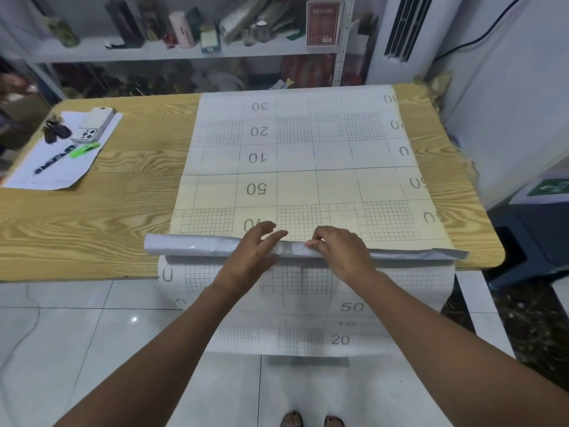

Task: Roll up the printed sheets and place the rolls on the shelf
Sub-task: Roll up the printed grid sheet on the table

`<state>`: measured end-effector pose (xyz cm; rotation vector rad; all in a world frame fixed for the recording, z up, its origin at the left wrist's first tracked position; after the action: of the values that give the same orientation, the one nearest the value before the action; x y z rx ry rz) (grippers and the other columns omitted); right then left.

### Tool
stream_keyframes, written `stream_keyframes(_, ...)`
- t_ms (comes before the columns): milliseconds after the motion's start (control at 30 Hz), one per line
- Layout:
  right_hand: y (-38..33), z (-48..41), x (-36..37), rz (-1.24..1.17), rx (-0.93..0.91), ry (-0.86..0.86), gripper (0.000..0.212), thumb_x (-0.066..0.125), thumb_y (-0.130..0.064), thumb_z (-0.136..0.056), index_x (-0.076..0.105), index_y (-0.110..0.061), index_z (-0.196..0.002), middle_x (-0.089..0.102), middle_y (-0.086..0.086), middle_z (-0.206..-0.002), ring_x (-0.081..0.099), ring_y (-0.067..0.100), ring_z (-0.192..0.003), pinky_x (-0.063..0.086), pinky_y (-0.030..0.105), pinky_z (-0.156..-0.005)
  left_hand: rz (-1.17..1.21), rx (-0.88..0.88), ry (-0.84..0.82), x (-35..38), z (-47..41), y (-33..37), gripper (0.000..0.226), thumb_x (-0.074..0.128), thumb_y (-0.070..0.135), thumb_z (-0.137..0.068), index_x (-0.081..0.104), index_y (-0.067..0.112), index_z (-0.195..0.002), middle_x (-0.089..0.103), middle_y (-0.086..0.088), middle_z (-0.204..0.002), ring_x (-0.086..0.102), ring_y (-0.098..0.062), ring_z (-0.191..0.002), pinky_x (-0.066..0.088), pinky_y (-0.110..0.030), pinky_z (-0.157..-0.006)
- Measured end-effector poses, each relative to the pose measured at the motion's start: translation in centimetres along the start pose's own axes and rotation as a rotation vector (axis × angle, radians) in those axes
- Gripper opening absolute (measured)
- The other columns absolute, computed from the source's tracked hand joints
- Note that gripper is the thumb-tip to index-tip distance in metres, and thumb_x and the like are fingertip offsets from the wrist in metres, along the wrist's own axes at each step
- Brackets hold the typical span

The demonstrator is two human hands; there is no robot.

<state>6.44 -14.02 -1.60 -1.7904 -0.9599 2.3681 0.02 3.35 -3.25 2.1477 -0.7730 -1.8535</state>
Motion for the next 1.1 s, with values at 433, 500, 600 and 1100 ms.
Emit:
stream_keyframes(433,-1.0,1.4,-1.7,-0.009,-0.07,-0.011,0.022,0.055,-0.038,-0.092,0.059,-0.018,-0.1,0.063,-0.007,-0.103,0.059,0.015,-0.087,0.043,0.03,-0.071,-0.047,-0.007,-0.047,-1.1,0.0,0.8,0.022,0.056,0.014,-0.08,0.07,0.002,-0.092,0.065,-0.01,-0.08,0.058,-0.027,-0.074,0.045,-0.03,-0.064)
stream_keyframes(500,-0.9,1.6,-1.2,0.052,-0.126,0.01,0.028,0.052,-0.041,-0.092,0.058,-0.018,-0.108,0.06,-0.006,-0.112,0.059,0.017,-0.092,0.044,0.031,-0.076,-0.02,-0.042,-0.053,-0.9,0.1,0.5,0.017,0.059,0.011,-0.082,0.07,0.003,-0.091,0.065,-0.01,-0.08,0.057,-0.026,-0.075,0.039,-0.027,-0.064)
stream_keyframes(600,-0.1,1.8,0.0,0.18,-0.22,0.064,0.033,0.052,-0.041,-0.092,0.059,-0.02,-0.116,0.056,-0.002,-0.119,0.052,0.019,-0.102,0.039,0.031,-0.084,0.028,-0.117,-0.075,-0.7,0.3,0.1,0.015,0.059,0.009,-0.086,0.069,0.002,-0.094,0.065,-0.012,-0.084,0.055,-0.026,-0.08,0.035,-0.026,-0.068)
stream_keyframes(1100,2.2,2.1,3.5,0.195,-0.106,0.07,0.026,0.05,-0.031,-0.095,0.069,-0.015,-0.104,0.061,0.003,-0.101,0.05,0.022,-0.096,0.04,0.033,-0.08,0.215,-0.369,-0.218,1.8,0.5,-1.9,0.009,0.061,0.02,-0.087,0.067,0.017,-0.093,0.05,0.015,-0.079,0.05,0.002,-0.073,0.036,-0.007,-0.063)
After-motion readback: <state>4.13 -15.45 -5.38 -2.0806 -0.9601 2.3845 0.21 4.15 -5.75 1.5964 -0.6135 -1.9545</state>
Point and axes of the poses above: each hand's wrist, its own z-axis away from the middle knuckle, its own x-axis out of the palm, y = z × x, the point moved 3 cm from there along -z, towards the middle knuckle
